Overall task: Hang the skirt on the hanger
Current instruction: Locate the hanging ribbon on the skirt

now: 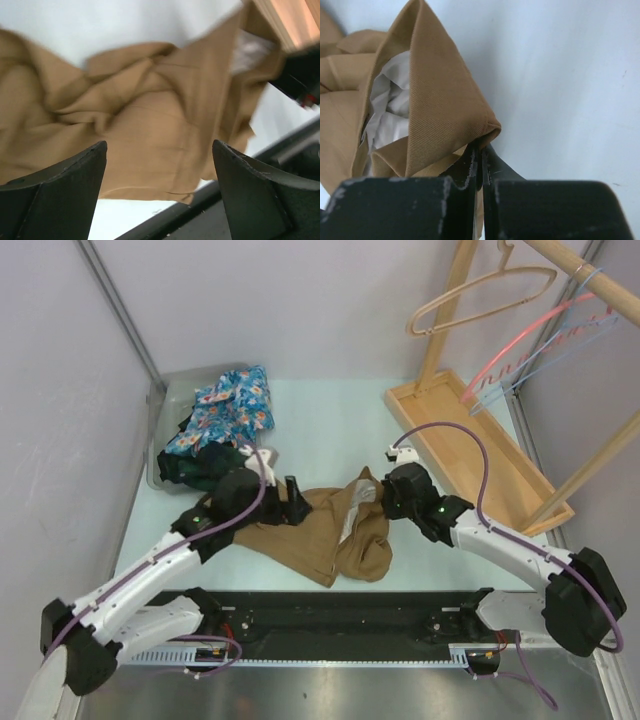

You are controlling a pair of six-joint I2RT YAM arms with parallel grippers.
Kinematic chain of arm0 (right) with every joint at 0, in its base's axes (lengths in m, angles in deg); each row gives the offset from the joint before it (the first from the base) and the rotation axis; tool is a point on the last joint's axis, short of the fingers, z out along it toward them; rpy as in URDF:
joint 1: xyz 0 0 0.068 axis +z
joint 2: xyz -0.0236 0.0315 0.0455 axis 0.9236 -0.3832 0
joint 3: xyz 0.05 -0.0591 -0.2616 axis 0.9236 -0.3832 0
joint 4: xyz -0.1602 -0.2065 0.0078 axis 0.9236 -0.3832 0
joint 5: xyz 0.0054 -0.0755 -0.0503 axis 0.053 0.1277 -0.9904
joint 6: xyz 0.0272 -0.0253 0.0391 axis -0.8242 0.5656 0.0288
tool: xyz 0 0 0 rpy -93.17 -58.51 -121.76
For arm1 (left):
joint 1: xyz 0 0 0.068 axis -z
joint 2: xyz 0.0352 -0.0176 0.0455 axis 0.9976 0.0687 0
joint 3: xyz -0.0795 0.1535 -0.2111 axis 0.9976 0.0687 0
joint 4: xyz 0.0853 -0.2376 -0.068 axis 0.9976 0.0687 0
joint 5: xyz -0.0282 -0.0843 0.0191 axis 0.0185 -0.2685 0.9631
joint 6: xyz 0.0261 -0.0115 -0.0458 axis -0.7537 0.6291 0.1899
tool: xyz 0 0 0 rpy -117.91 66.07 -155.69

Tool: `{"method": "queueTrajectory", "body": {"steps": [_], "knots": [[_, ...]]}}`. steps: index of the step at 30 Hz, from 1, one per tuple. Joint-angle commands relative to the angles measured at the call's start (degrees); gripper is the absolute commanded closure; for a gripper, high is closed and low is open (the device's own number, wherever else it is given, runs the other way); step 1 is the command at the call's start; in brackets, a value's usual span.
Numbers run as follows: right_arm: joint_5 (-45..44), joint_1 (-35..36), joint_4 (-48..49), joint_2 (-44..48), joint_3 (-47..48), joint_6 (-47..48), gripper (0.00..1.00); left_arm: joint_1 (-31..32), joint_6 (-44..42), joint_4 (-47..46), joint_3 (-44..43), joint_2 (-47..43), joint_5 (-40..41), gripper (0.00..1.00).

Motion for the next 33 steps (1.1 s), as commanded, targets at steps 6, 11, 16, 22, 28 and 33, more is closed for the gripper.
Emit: {"method": "queueTrajectory", "body": {"steps": [6, 11, 16, 22, 28, 33], "knots": [[2.10, -0.35, -0.83, -6.57, 2.46, -4.36, 1.00, 19.11, 0.81, -13.61, 6.40, 7.40, 1.12, 0.11], [3.06, -0.61, -1.10, -6.92, 3.60, -4.97, 1.00, 26.69, 0.72, -10.48, 5.98, 14.32, 7.35, 0.16], [3.68, -0.88, -2.06, -6.31, 4.13, -5.15, 1.00, 30.04, 2.04, -10.37, 6.59, 16.63, 12.28, 0.27], [3.68, -1.23, -2.85, -4.82, 3.87, -5.15, 1.00, 30.04, 3.01, -15.28, 8.79, 18.21, 18.80, 0.39], [3.76, -1.67, -4.08, -3.94, 3.95, -5.06, 1.00, 30.13, 2.66, -19.32, 9.14, 23.57, 15.38, 0.38], [3.76, -1.75, -4.35, -4.02, 3.87, -5.85, 1.00, 30.04, 3.01, -22.58, 12.48, 19.36, 13.44, 0.24]]}}
